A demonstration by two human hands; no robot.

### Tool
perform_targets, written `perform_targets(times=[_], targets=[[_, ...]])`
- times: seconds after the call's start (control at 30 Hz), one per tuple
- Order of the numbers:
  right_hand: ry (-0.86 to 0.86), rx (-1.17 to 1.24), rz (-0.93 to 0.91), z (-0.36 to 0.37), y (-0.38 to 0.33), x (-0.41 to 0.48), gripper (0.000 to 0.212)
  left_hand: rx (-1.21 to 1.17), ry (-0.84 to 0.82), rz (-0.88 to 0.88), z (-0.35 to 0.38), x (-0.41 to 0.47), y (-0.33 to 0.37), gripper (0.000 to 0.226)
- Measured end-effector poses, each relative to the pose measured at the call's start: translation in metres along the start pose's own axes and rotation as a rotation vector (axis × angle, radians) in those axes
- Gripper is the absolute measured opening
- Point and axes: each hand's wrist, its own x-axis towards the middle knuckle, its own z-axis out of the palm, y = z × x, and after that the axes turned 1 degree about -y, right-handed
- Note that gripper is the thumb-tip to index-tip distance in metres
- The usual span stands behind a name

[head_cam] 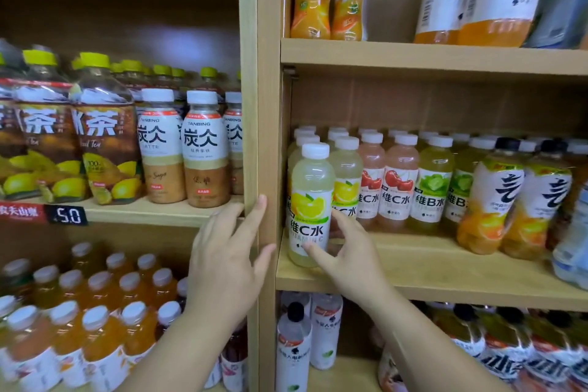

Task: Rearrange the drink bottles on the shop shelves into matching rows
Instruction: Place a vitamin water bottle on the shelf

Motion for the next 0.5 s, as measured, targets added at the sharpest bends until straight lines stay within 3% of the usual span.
perform_targets(times=[0.5], targets=[[-0.058, 0.013, 0.030, 0.013, -0.010, 0.002, 0.068, -0.034, -0.029, -0.034, -0.003, -0.002, 0.002, 0.081]])
